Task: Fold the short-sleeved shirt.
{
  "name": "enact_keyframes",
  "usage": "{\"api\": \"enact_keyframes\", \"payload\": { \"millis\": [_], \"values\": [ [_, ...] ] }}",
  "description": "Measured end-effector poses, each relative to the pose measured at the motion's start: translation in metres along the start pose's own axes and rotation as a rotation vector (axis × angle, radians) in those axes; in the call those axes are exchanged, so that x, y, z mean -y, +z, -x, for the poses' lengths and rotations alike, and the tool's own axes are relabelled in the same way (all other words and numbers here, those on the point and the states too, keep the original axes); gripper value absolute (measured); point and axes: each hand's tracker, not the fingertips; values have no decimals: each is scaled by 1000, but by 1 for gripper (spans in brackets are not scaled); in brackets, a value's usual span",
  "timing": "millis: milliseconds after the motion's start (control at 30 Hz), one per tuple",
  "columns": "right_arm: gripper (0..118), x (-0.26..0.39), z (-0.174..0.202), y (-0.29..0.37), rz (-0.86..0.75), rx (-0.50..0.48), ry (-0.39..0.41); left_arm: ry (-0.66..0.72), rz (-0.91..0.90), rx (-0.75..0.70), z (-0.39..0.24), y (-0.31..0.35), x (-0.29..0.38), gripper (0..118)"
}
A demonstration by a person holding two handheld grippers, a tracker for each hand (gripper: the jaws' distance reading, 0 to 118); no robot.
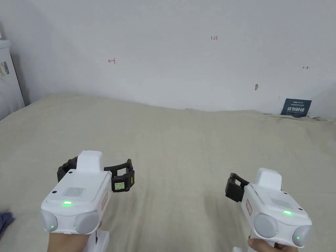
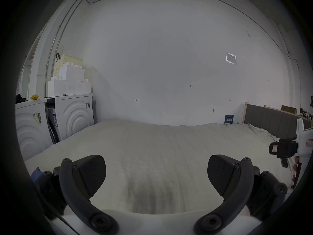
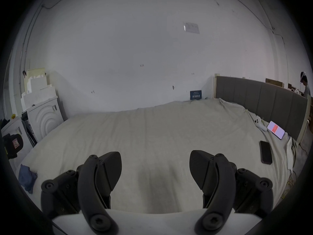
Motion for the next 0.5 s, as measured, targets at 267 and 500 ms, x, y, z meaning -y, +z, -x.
{"api": "enact_keyframes", "payload": {
  "millis": [267,500],
  "values": [
    [86,2,-2,2,-43,-61,-13,-29,-6,1,-1,0,5,118],
    [86,7,1,6,-82,-23,35,-32,-24,-2,1,2,6,118]
  ]
}}
